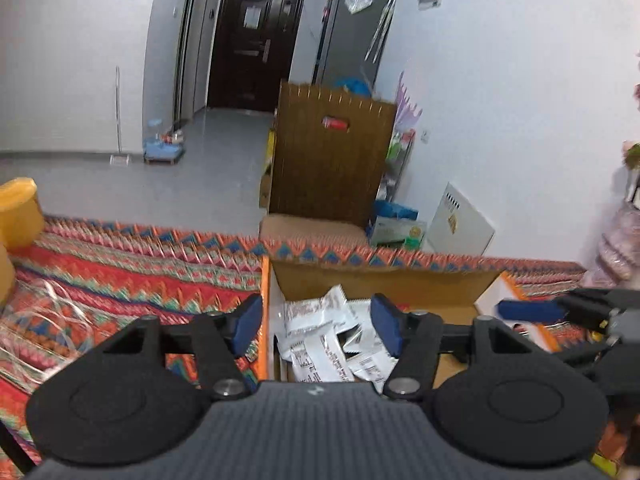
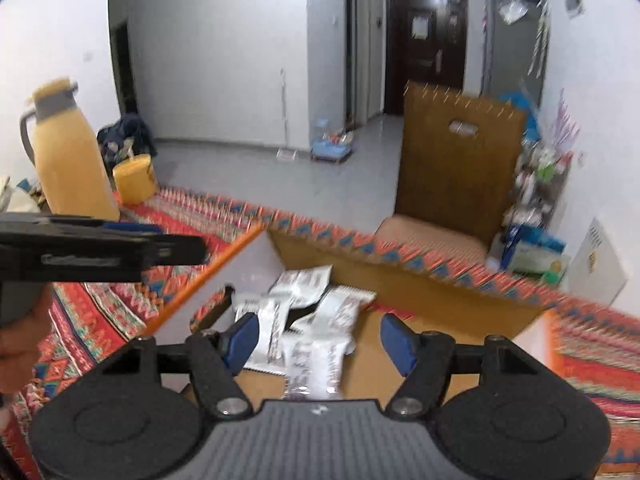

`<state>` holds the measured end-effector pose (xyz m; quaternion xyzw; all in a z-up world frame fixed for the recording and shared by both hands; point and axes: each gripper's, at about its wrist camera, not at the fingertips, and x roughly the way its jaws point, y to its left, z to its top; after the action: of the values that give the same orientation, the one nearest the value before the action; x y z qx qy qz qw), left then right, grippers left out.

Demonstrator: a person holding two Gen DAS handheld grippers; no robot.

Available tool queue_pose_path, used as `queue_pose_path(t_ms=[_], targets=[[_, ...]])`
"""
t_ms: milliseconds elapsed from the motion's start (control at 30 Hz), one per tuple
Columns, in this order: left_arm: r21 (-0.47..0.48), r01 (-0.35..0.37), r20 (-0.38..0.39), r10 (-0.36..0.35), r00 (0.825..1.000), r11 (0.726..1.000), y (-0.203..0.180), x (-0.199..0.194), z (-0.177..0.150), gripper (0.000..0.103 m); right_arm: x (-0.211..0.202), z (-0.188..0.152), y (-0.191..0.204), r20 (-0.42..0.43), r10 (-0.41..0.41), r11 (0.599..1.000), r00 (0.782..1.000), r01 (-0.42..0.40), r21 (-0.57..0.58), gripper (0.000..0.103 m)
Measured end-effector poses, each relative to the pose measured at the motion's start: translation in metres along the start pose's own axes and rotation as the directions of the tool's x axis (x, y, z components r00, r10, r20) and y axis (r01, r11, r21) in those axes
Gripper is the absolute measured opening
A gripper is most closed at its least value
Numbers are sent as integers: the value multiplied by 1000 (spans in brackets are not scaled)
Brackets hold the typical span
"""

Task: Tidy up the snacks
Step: 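Grasp a pink packet with the left tool while the right tool grasps a white-labelled snack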

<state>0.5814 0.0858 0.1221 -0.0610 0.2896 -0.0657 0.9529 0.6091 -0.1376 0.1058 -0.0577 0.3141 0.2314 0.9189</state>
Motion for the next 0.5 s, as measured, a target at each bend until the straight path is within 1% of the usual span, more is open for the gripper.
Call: queue_pose_path(t_ms=[33, 100, 167, 233, 267, 300, 333, 367, 433, 500], targets=[[12, 0, 16, 0, 1000, 1000, -2, -14, 3, 71, -19, 3, -2, 25, -12, 1000, 1000, 12, 0, 71], [39, -14, 54, 12, 998, 999, -7, -47, 5, 77, -56, 6, -4, 68, -34, 999, 997, 34, -1, 75], [73, -31, 88, 25, 996, 997, -14, -82, 4, 78, -94, 8, -3, 113, -63, 998, 992, 64, -6, 81], [105, -31, 127, 17, 992, 994, -20, -120, 0, 84, -131, 6, -1, 150, -83, 996, 985, 86, -11, 88], [120, -29, 148, 11, 989, 992, -23, -137, -4, 85, -152, 2, 1, 170, -92, 995, 981, 96, -12, 90], [137, -28, 169, 4, 986, 990, -27, -155, -7, 88, -167, -1, 2, 185, -100, 995, 978, 104, -12, 95], [158, -24, 193, -7, 981, 987, -30, -174, -13, 93, -186, -7, 4, 203, -111, 993, 973, 116, -12, 103], [179, -21, 216, -18, 976, 984, -34, -194, -21, 96, -203, -14, 7, 224, -126, 991, 966, 132, -13, 103], [204, -25, 246, -26, 969, 979, -39, -228, -39, 97, -232, -29, 13, 259, -151, 986, 954, 163, -25, 103], [228, -10, 272, -53, 961, 974, -45, -261, -61, 100, -261, -48, 20, 289, -157, 984, 944, 176, -40, 103]])
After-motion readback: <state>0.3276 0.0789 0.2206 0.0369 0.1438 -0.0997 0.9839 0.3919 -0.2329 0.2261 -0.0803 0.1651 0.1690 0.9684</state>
